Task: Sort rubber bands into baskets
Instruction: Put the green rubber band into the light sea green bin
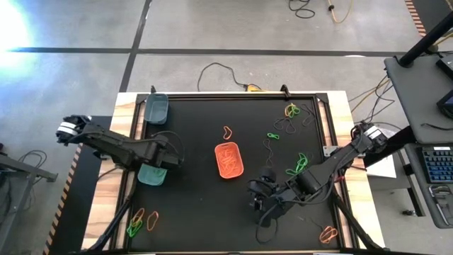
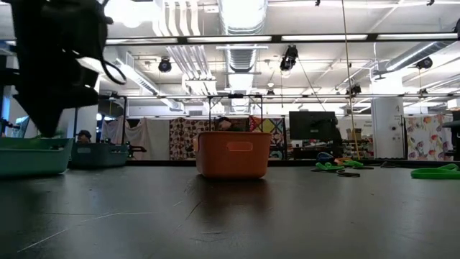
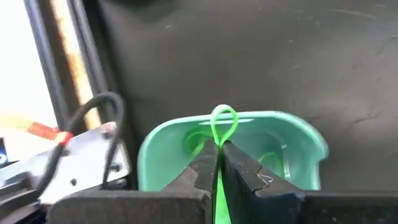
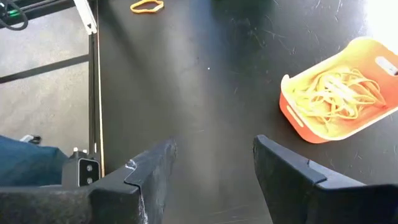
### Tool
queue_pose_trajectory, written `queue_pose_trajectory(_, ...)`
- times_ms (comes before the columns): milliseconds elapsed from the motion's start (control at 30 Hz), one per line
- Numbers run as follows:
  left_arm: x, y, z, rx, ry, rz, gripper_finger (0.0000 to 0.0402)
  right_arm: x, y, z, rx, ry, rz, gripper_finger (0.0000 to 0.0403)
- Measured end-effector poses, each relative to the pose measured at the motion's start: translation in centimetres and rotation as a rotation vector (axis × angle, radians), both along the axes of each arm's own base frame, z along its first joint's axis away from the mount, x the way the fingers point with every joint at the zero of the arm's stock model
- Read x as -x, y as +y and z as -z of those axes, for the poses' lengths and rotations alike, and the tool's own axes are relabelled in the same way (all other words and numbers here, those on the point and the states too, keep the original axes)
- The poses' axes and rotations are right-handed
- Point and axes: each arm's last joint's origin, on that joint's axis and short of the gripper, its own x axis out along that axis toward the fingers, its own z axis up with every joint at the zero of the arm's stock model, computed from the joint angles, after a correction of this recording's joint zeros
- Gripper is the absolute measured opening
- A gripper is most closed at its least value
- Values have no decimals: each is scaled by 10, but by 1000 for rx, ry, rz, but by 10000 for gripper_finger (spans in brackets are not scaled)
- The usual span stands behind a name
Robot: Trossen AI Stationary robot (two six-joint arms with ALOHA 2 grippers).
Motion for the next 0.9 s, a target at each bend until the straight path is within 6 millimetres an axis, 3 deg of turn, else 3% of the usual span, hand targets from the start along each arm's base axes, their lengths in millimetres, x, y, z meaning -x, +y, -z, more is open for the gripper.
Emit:
queue_pose_trajectory(500,-5,-8,36,12,4,20,11,3,-14,-12,-38,-8,18,206)
queue_pose_trajectory(700,-6,-9,30,20,-15,44,81,8,-17,-21,-51,-31,16,206)
queue_pose_trajectory(900,-13,-18,-2,51,-35,95,179,12,-18,-26,-55,-36,-13,206)
